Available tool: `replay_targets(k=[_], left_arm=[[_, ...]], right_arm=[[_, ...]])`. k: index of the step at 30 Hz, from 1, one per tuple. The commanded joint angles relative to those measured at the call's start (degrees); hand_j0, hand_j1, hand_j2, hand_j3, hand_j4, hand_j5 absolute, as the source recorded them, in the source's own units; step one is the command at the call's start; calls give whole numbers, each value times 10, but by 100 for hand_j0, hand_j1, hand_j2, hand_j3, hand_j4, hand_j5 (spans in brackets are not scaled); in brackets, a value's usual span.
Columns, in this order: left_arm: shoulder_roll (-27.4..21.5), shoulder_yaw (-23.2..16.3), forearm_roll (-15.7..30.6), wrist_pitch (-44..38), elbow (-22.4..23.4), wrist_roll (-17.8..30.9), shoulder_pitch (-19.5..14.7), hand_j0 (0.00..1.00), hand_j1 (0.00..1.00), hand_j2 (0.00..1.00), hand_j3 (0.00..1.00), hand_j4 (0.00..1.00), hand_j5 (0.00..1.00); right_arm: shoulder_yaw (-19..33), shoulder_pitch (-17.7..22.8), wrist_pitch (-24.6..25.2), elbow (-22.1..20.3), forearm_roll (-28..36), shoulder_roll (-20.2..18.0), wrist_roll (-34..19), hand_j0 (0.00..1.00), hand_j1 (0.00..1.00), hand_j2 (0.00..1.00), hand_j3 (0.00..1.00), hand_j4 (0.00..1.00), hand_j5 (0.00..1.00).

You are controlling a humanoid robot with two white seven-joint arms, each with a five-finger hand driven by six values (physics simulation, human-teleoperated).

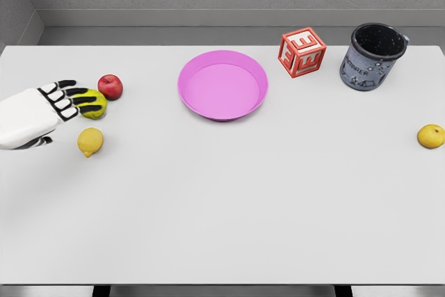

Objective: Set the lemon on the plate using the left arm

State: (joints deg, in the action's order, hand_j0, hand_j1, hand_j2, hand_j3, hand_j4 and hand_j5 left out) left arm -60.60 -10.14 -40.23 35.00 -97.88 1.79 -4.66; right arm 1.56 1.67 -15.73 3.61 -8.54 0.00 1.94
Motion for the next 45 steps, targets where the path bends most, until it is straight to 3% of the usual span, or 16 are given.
replay_targets(k=[1,6,10,18,22,28,33,39,45], left_arm=[[-17,-1,9,0,1,1,-2,100,100,100,100,100,100],[-16,-8,4,0,3,1,-16,100,100,100,100,100,100],[-8,-16,9,0,4,49,-22,100,100,100,100,100,100],[5,-24,24,0,53,59,-30,100,100,100,100,100,100],[49,-25,50,0,73,144,-47,100,100,100,100,100,100],[71,-33,8,0,76,145,-63,100,100,100,100,100,100],[80,-105,9,0,109,145,-129,100,100,100,100,100,100],[70,-106,29,0,90,145,-132,100,100,100,100,100,100],[19,-107,50,0,59,144,-134,100,100,100,100,100,100]], right_arm=[[0,0,0,0,0,0,0,100,100,100,100,100,100],[0,0,0,0,0,0,0,100,100,100,100,100,100],[0,0,0,0,0,0,0,100,100,100,100,100,100],[0,0,0,0,0,0,0,100,100,100,100,100,100],[0,0,0,0,0,0,0,100,100,100,100,100,100],[0,0,0,0,0,0,0,100,100,100,100,100,100],[0,0,0,0,0,0,0,100,100,100,100,100,100],[0,0,0,0,0,0,0,100,100,100,100,100,100],[0,0,0,0,0,0,0,100,100,100,100,100,100]])
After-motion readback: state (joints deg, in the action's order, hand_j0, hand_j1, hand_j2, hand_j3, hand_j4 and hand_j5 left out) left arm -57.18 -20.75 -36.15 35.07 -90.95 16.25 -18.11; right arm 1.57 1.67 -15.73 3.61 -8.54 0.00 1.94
